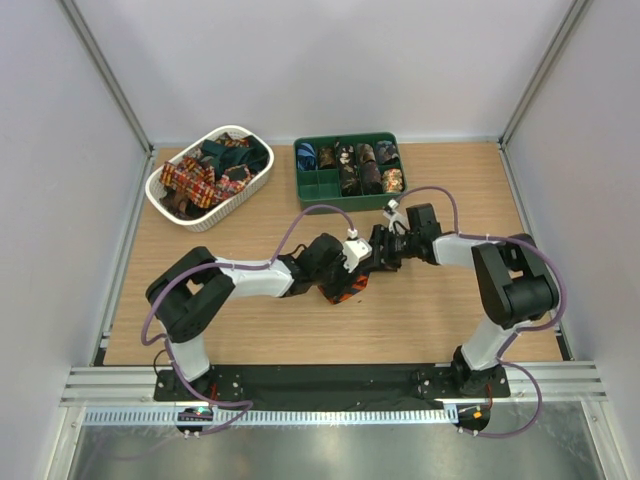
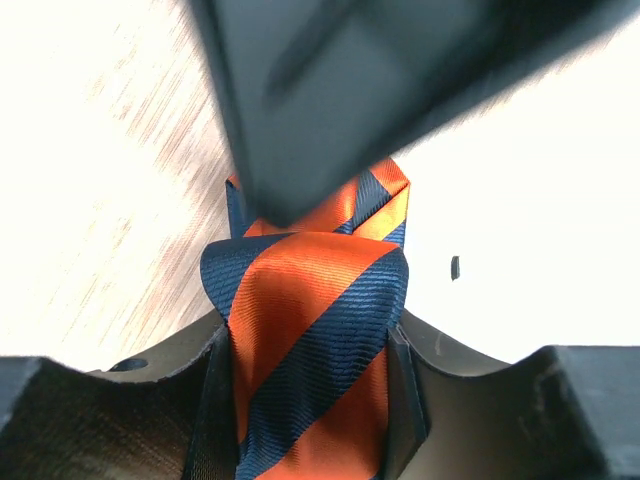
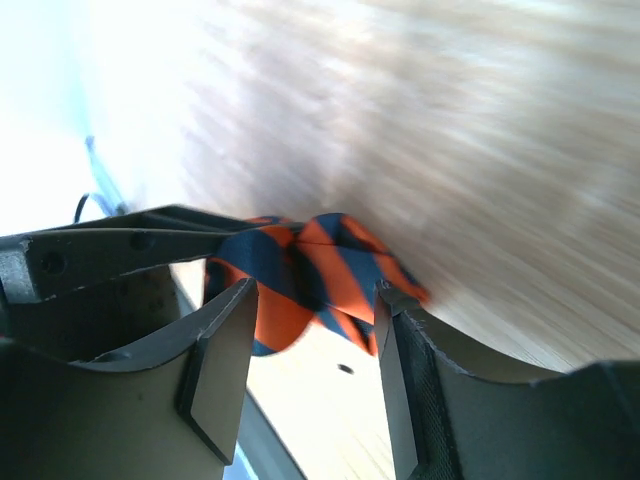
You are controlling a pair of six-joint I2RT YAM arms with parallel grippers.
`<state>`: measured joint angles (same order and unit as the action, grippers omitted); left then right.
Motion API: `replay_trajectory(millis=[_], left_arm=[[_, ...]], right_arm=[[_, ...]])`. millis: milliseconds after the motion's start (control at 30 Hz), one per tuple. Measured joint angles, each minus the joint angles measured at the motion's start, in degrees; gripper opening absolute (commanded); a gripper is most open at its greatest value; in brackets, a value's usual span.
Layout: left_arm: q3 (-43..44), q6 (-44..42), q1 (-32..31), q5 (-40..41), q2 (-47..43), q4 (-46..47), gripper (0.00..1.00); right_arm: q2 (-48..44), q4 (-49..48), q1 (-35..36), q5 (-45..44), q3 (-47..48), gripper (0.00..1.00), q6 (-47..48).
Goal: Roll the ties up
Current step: Roll the tie
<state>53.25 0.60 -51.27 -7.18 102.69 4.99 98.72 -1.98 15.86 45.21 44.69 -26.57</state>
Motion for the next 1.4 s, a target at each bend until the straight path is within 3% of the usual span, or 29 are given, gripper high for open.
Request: replay_trajectory(millis=[267, 600, 933, 1000, 1033, 1100, 1400], left_arm=[[0.0, 0.8, -0.1, 0.6, 0.0, 0.1, 0.27], [0.0, 0.8, -0.3, 0.8, 0.0, 0.1, 0.27], [0.0, 0.8, -0.4, 1.3, 0.0, 0.0, 0.27], [0.0, 0.9, -0.4, 1.6, 0.0, 0.0, 0.27], [0.0, 1.0, -0.4, 1.7, 0.0, 0.0, 0.26], [0.1, 1.2, -0.5, 2.0, 0.0, -0.2, 0.26], [4.7, 3.2, -0.5, 7.0, 1.8, -5.8, 0.26]], right_arm=[[-5.3, 5.3, -1.0, -9.9, -1.6, 0.54, 1.5], [-4.1, 9.4, 2.3, -18.0, 0.9, 0.49, 2.7], [-3.0, 13.9, 11.3, -34.9, 5.6, 0.33, 2.9], [-2.1, 14.9, 12.8, -38.2, 7.1, 0.21, 2.8], [-1.4, 15.3, 13.6, -40.1, 7.9, 0.08, 2.6], [-0.5, 15.5, 14.4, -42.3, 8.9, 0.01, 2.3], [4.1, 17.1, 13.8, -42.7, 14.9, 0.01, 1.7]])
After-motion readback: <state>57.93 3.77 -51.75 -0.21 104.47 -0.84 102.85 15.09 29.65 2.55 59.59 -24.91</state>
